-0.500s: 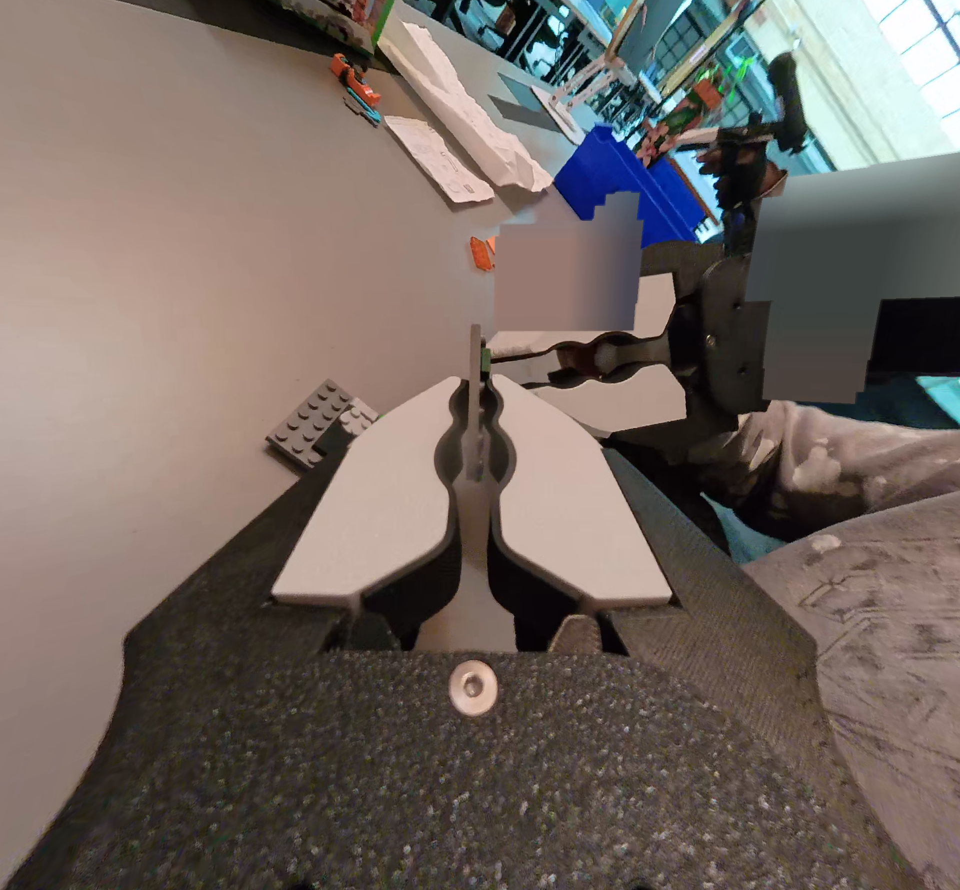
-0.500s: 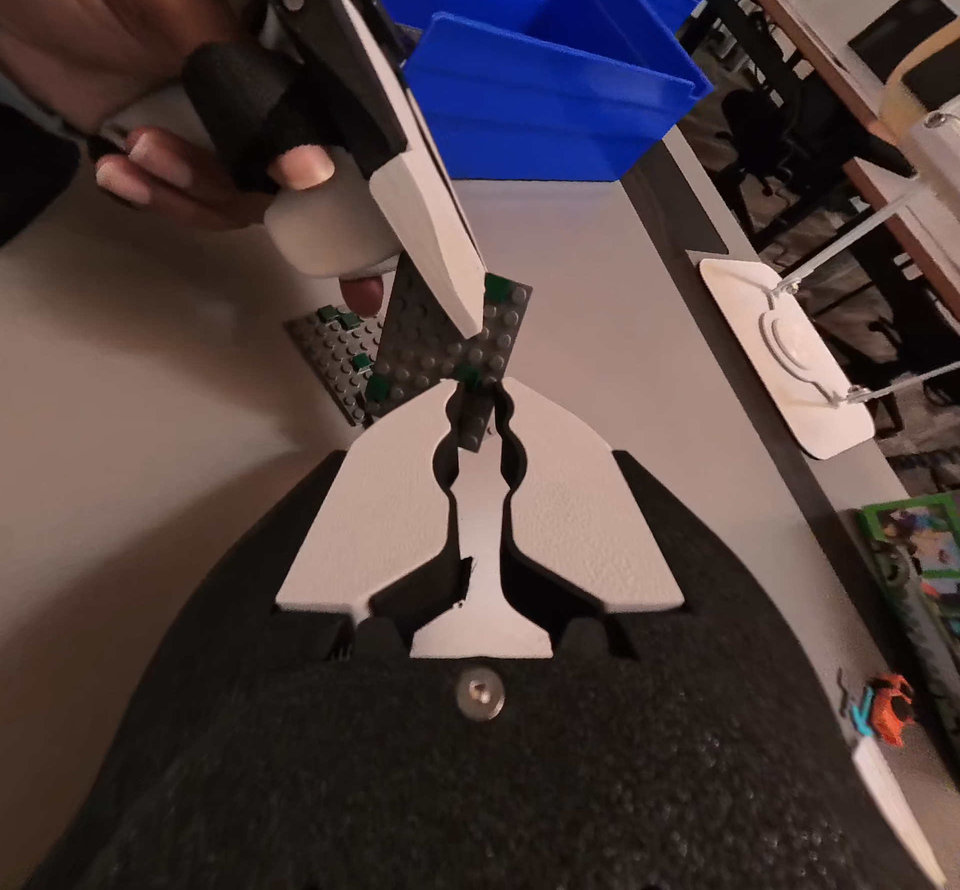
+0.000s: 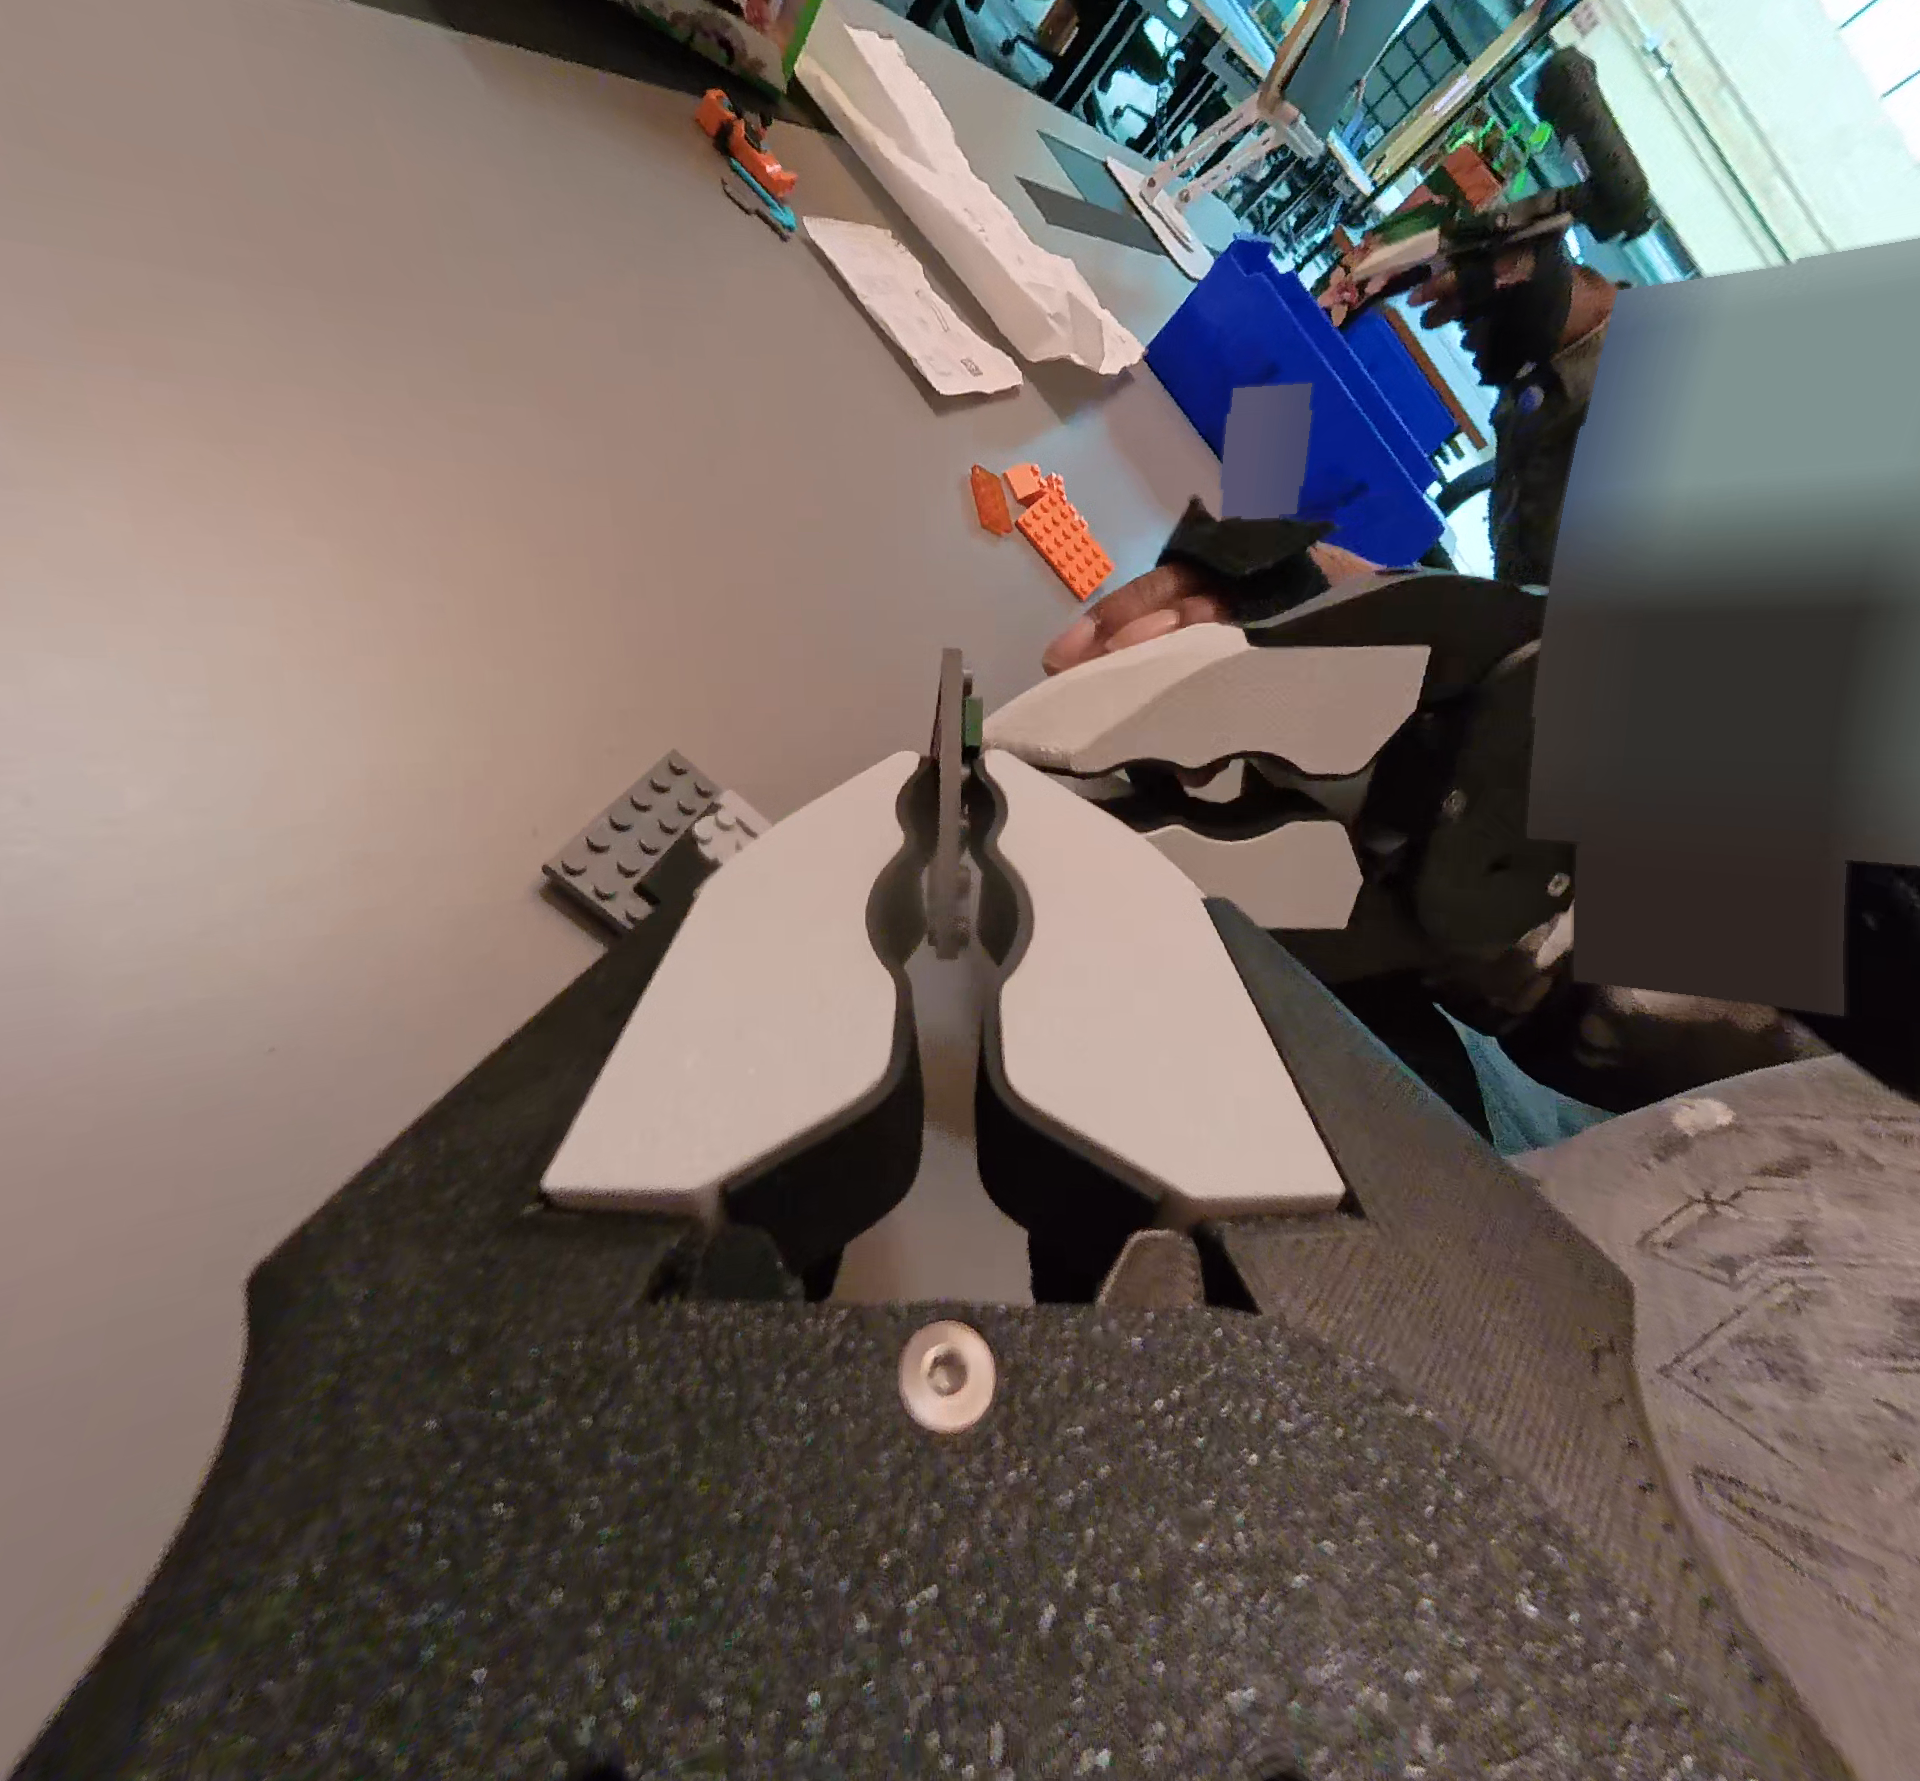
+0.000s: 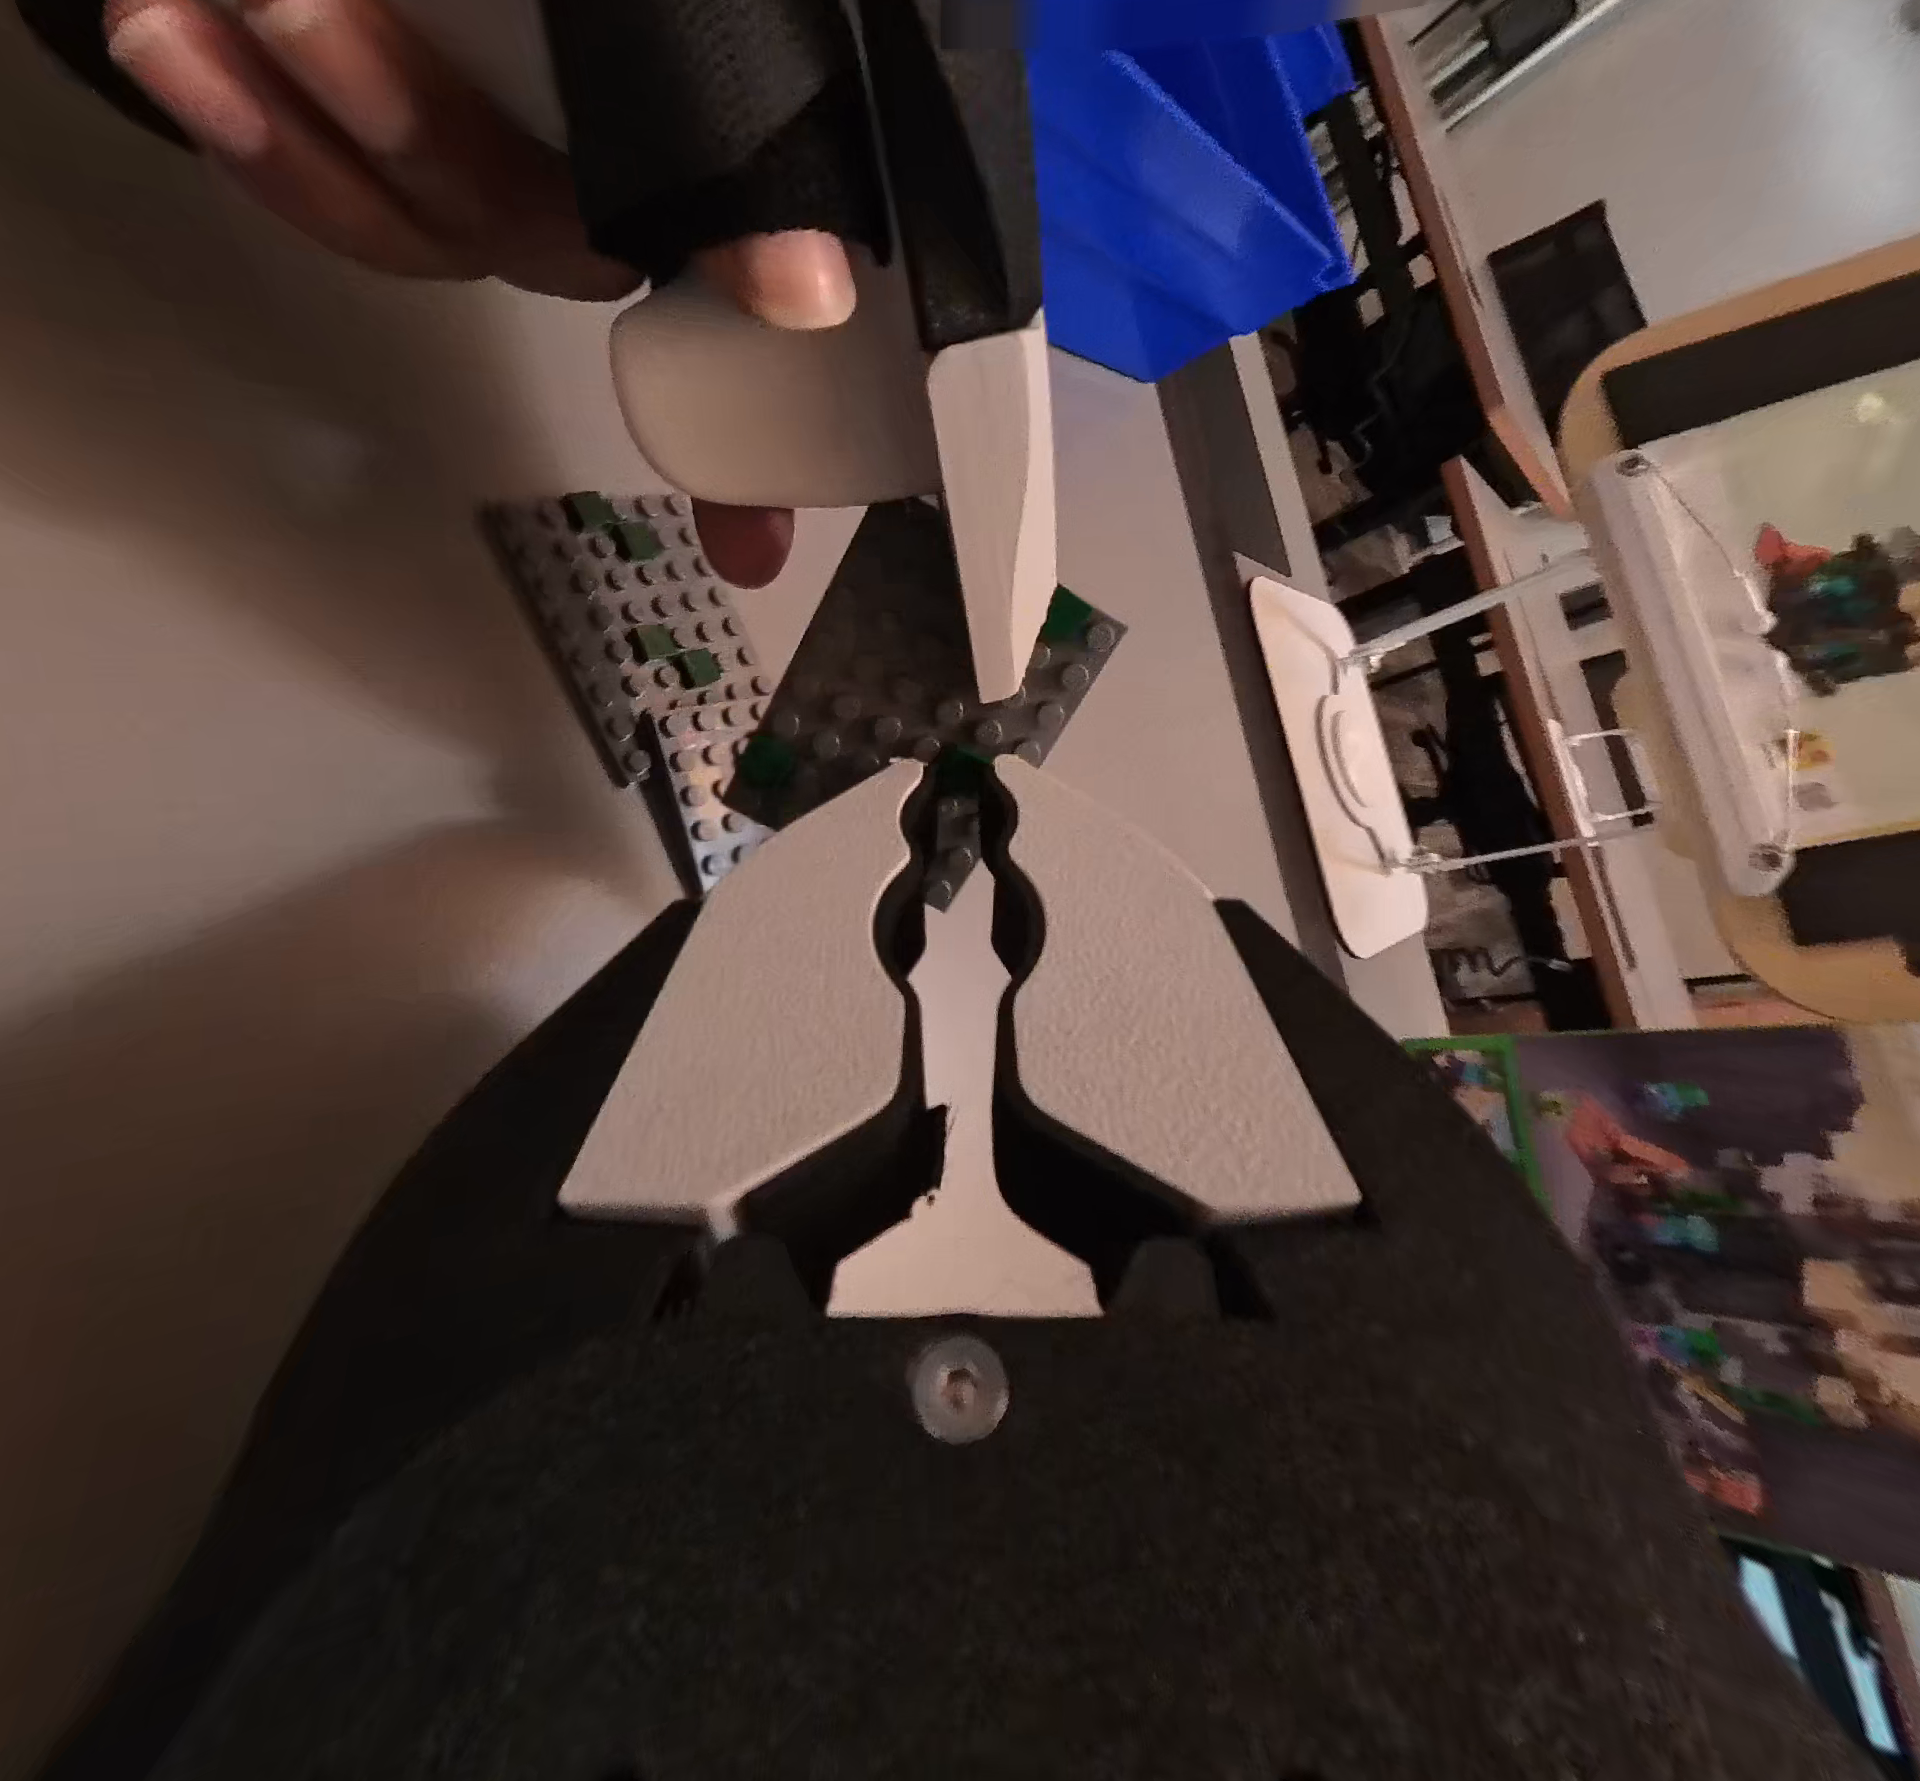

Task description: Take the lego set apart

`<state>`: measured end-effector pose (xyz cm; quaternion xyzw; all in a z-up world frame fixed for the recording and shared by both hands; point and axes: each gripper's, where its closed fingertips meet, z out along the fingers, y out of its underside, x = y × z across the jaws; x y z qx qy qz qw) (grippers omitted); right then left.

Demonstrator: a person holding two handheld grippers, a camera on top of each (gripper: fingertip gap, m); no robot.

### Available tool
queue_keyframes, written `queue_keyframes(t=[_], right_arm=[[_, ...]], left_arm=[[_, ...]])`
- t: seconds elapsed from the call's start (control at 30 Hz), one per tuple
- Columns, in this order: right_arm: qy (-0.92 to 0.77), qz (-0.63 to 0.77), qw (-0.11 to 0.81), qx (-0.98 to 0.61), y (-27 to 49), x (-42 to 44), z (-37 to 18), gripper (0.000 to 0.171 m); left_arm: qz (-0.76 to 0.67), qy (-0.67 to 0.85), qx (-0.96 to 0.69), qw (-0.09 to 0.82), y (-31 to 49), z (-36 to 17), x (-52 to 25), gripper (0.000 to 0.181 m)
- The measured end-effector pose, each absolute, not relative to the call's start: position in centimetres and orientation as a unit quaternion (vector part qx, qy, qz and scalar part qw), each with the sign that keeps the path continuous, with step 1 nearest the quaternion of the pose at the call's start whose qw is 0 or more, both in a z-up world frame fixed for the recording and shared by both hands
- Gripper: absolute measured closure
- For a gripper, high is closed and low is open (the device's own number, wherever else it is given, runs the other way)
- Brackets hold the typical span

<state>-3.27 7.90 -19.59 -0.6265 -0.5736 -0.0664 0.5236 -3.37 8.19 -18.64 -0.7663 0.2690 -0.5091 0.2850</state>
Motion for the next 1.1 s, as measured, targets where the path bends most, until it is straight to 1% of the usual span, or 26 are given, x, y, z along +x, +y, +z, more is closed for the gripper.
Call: queue_keyframes(t=[0.1, 0.5, 0.57, 0.6, 0.7, 0.8, 0.9, 0.97, 1.1], right_arm=[[-0.589, -0.038, 0.506, -0.629, 7.5, -3.3, -20.0, 0.163], [-0.654, -0.064, 0.5, -0.564, 5.9, -3.7, -20.7, 0.164], [-0.656, -0.04, 0.507, -0.557, 5.3, -4.2, -20.6, 0.171], [-0.663, -0.027, 0.511, -0.546, 4.7, -4.8, -20.6, 0.171], [-0.653, -0.063, 0.535, -0.533, 5.2, -4.8, -20.2, 0.171], [-0.63, -0.035, 0.552, -0.545, 5.6, -4.0, -18.2, 0.171], [-0.618, -0.033, 0.555, -0.556, 6.2, -3.5, -17.9, 0.171], [-0.619, -0.032, 0.545, -0.565, 6.3, -3.7, -18.6, 0.165], [-0.62, -0.035, 0.528, -0.579, 6.5, -3.9, -19.7, 0.162]], left_arm=[[-0.501, 0.289, -0.769, 0.273, 7.7, -19.0, -3.4, 0.175], [-0.494, 0.348, -0.758, 0.246, 6.1, -19.5, -3.4, 0.174], [-0.503, 0.348, -0.751, 0.248, 6.1, -19.3, -3.3, 0.175], [-0.517, 0.348, -0.743, 0.244, 5.9, -18.7, -3.1, 0.175], [-0.489, 0.358, -0.749, 0.268, 6.8, -18.5, -3.2, 0.176], [-0.495, 0.334, -0.756, 0.268, 7.5, -18.5, -3.9, 0.176], [-0.502, 0.323, -0.758, 0.263, 7.6, -18.7, -4.0, 0.176], [-0.503, 0.323, -0.758, 0.26, 7.4, -18.7, -3.8, 0.176], [-0.493, 0.329, -0.763, 0.258, 7.0, -18.9, -3.6, 0.176]])
